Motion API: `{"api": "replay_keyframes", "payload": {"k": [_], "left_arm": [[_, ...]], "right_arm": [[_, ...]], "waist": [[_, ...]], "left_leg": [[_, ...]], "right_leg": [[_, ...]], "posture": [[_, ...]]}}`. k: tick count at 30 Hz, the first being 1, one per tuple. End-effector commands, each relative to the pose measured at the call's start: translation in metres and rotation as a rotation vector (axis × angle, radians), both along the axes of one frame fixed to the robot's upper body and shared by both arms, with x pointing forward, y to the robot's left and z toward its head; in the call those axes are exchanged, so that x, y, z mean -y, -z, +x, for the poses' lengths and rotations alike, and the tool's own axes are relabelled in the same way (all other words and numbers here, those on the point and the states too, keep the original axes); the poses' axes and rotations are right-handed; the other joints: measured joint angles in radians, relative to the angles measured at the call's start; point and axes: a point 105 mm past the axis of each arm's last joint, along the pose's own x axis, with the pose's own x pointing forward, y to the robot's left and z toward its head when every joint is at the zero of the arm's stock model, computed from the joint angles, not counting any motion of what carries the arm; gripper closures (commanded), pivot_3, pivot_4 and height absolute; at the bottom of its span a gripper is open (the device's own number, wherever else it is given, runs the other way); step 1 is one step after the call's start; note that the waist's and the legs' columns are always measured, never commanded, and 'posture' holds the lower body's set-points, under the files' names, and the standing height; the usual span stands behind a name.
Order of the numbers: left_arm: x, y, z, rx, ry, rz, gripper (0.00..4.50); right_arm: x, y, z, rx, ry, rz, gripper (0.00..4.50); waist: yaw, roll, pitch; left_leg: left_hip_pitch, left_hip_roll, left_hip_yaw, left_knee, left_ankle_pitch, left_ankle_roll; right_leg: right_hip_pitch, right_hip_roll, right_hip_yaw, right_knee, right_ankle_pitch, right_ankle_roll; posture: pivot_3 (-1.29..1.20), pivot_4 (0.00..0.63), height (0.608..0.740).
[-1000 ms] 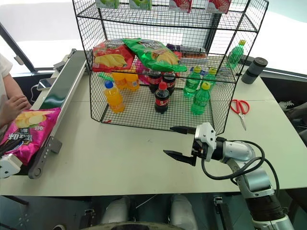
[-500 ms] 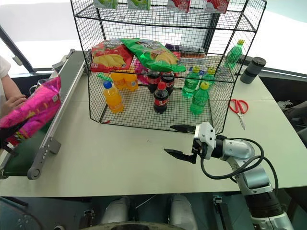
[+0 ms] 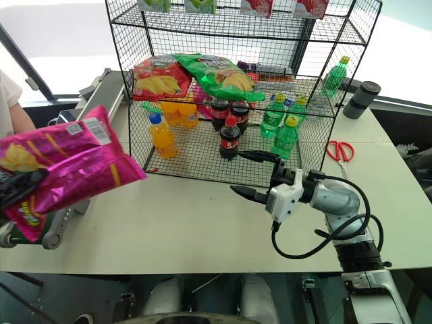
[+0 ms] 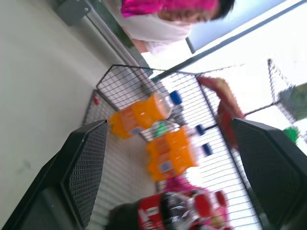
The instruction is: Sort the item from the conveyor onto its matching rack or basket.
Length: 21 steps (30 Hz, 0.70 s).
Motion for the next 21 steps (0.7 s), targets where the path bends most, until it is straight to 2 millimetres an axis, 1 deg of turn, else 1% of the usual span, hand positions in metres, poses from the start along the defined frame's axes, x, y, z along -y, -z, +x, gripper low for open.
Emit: {"api": "replay_keyframes", "payload": {"k": [1, 4, 7, 10, 12, 15, 21], "left_arm": [[0.030, -0.004, 0.007, -0.007, 0.129, -0.144, 4.45], [0.055, 0.002, 0.013, -0.035, 0.235, -0.213, 4.45], [0.063, 0.010, 0.016, -0.062, 0.302, -0.291, 4.45], [0.072, 0.021, 0.018, -0.114, 0.353, -0.351, 4.45], [0.079, 0.024, 0.023, -0.122, 0.378, -0.409, 4.45], [0.089, 0.027, 0.025, -0.133, 0.407, -0.431, 4.45], [0.112, 0.045, 0.022, -0.242, 0.483, -0.435, 4.45]], "right_arm": [[0.001, 0.002, -0.010, 0.125, -0.046, -0.055, 0.23], [0.001, -0.002, -0.009, 0.233, -0.041, -0.086, 0.23], [-0.001, -0.012, -0.004, 0.323, -0.021, -0.093, 0.23], [-0.003, -0.015, -0.001, 0.338, -0.009, -0.094, 0.23], [-0.005, -0.019, -0.001, 0.357, -0.006, -0.093, 0.23], [-0.009, -0.023, -0.002, 0.364, -0.006, -0.074, 0.23], [-0.020, -0.031, -0.007, 0.368, -0.038, -0.038, 0.23]], "waist": [[-0.005, -0.001, -0.001], [-0.013, -0.003, -0.002], [-0.018, -0.002, -0.001], [-0.023, -0.002, -0.001], [-0.024, -0.002, -0.001], [-0.023, -0.002, -0.002], [-0.026, -0.002, -0.001]], "left_leg": [[0.000, 0.000, 0.000, 0.000, 0.000, 0.000], [0.001, 0.000, 0.000, 0.001, 0.000, 0.000], [0.002, 0.000, 0.000, 0.001, 0.001, -0.001], [0.004, 0.000, -0.002, 0.001, 0.002, -0.002], [0.004, 0.000, -0.002, 0.000, 0.002, -0.002], [0.004, -0.001, -0.002, 0.001, 0.002, -0.002], [0.004, -0.001, -0.003, 0.001, 0.002, -0.002]], "right_leg": [[0.000, 0.000, 0.000, 0.000, 0.000, 0.000], [0.001, 0.000, 0.001, 0.000, 0.000, 0.000], [0.001, 0.001, 0.002, 0.002, 0.000, 0.000], [0.002, 0.002, 0.003, 0.002, 0.000, 0.000], [0.002, 0.002, 0.003, 0.002, 0.000, 0.000], [0.003, 0.002, 0.003, 0.002, 0.000, 0.000], [0.003, 0.002, 0.003, 0.002, 0.000, 0.000]], "posture": [[0.00, 0.150, 0.726], [0.00, 0.150, 0.726], [0.00, 0.150, 0.726], [0.00, 0.150, 0.726], [0.00, 0.150, 0.726], [0.00, 0.150, 0.726], [0.00, 0.150, 0.726]]}}
